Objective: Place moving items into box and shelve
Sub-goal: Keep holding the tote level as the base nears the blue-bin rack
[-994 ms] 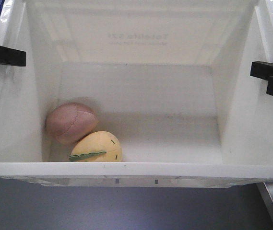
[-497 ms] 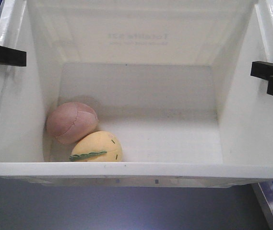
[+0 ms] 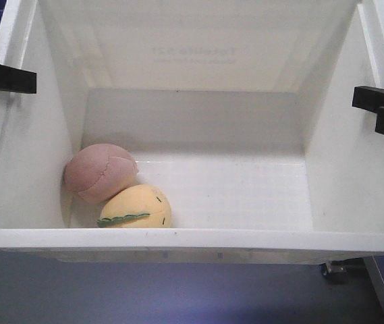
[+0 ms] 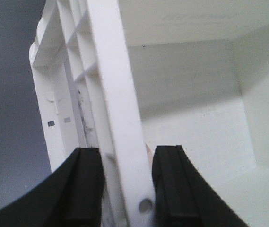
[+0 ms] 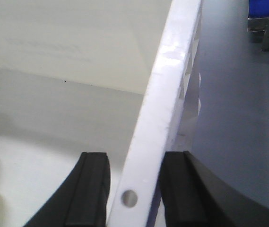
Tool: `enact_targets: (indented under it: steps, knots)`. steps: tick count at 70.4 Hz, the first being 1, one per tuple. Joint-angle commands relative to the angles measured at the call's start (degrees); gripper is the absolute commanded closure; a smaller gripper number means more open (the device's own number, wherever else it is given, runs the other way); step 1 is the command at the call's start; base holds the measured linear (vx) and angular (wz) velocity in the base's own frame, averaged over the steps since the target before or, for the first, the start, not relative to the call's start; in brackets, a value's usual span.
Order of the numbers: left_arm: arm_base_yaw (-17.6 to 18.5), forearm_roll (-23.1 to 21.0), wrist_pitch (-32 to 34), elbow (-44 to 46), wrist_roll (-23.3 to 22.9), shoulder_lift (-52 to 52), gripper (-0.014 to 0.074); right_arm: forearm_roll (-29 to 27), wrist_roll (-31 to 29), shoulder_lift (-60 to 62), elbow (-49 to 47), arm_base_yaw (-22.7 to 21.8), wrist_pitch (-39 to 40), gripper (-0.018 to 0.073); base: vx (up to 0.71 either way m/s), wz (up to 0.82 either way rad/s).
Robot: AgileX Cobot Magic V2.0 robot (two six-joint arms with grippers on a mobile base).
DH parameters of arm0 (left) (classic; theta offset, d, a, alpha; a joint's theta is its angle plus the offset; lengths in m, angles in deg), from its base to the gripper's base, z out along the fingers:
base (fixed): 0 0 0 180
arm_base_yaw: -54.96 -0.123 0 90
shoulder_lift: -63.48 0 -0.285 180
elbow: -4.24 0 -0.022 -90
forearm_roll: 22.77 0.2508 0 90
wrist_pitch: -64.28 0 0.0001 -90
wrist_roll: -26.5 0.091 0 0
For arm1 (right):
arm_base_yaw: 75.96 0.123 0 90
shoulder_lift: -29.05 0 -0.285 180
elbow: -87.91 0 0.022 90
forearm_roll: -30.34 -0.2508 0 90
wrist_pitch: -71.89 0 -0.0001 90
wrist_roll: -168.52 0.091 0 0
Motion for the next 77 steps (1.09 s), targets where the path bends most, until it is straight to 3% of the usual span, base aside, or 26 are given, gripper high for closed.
enact_targets:
  steps: [1,77]
  knots:
    - [0.66,-8.36,6.26,2.74,1.25,-1.54,0.0602,-5.50,-1.38,0.98,-2.49,0.31,5.88,0.0564,0.47,0.09]
    - [0.66,-8.36,6.26,2.74,1.25,-1.54,0.0602,-5.50,-1.38,0.98,-2.49,0.31,5.85,0.0564,0.45,0.02]
